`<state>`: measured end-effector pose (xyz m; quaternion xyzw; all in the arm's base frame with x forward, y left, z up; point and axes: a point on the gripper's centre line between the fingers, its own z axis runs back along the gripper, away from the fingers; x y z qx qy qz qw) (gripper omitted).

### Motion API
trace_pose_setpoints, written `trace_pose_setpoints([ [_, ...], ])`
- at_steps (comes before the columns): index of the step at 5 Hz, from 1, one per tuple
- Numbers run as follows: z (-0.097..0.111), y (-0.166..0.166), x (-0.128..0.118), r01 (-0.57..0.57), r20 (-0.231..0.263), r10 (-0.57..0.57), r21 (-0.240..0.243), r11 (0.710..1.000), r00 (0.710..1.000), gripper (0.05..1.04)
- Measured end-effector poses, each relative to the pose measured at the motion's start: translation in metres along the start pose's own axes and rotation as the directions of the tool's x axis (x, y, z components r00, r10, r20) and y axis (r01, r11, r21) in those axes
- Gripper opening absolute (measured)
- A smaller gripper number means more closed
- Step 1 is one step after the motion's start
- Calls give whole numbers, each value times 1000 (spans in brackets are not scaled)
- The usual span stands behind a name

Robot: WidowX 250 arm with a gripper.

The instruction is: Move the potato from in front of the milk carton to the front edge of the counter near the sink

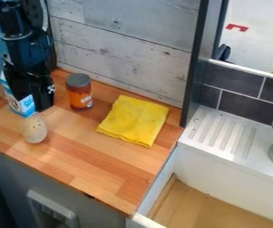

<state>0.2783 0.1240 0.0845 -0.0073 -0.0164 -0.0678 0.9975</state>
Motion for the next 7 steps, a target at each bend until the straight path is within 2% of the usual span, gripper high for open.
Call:
trace_pose_setpoints([
  [1,-8,-1,-2,-5,-21,4,-15,1000,1000,1001],
  [2,-9,-9,8,-78,35,81,-69,995,996,1001],
  [3,-18,-6,8,-269,82,274,-76,960,958,1001],
  [4,-21,9,7,-484,113,480,11,875,870,1001],
  [5,-38,11,3,-570,51,567,103,816,822,1001],
  [6,-46,18,2,-602,-60,612,124,789,789,1001],
  [7,-61,22,-3,-633,-134,650,152,759,748,1001],
])
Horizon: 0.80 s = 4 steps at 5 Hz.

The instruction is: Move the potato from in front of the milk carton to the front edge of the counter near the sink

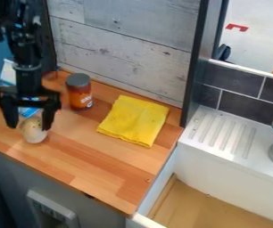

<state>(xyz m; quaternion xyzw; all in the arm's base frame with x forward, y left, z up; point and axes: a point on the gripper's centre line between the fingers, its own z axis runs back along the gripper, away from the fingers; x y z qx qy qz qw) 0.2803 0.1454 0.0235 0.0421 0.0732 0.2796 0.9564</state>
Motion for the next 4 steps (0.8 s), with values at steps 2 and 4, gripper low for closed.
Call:
trace_pose_setpoints([
  [2,-19,13,1,-46,-28,46,27,999,999,739],
  [4,28,15,-18,106,77,-99,-90,990,992,643],
])
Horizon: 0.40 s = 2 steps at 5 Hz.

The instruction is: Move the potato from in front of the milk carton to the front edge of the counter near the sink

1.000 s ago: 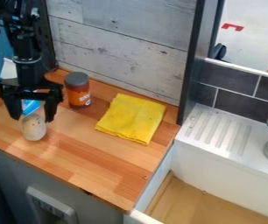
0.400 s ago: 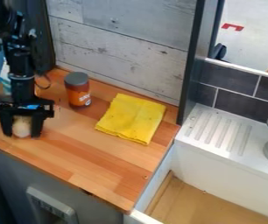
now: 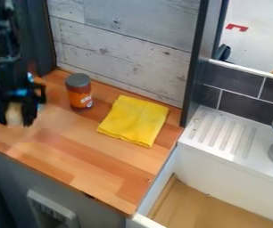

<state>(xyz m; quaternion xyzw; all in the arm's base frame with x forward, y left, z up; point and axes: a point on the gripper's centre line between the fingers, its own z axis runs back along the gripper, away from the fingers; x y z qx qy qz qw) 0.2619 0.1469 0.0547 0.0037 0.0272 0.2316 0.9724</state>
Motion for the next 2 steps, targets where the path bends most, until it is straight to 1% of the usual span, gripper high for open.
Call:
trace_pose_setpoints([
  [1,17,-23,-17,123,42,-121,-52,991,992,643],
  [2,8,-63,-37,287,13,-286,-68,956,958,643],
])
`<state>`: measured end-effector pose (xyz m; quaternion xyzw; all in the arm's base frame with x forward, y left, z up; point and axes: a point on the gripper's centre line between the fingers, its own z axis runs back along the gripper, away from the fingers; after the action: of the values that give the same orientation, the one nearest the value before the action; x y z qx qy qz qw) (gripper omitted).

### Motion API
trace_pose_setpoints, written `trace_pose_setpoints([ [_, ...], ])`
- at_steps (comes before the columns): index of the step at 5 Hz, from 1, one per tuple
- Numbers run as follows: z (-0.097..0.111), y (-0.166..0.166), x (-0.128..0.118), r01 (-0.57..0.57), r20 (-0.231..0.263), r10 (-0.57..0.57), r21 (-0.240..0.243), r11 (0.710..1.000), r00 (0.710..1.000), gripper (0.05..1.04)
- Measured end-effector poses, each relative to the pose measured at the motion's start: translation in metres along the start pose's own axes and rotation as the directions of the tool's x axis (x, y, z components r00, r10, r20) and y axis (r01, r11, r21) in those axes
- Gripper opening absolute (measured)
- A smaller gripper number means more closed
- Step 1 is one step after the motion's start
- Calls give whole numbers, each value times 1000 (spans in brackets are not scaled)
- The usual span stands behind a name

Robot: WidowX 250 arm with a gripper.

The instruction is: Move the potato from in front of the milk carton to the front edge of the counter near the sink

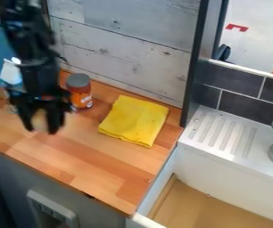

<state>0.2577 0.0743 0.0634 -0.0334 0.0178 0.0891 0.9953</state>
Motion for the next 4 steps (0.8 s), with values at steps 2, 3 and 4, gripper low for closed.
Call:
trace_pose_setpoints([
  [2,-30,-74,-18,261,-33,-261,-17,965,965,643],
  [3,-50,-89,-22,299,-67,-299,-14,954,952,643],
  [4,-71,-97,-15,300,-112,-297,6,954,948,618],
])
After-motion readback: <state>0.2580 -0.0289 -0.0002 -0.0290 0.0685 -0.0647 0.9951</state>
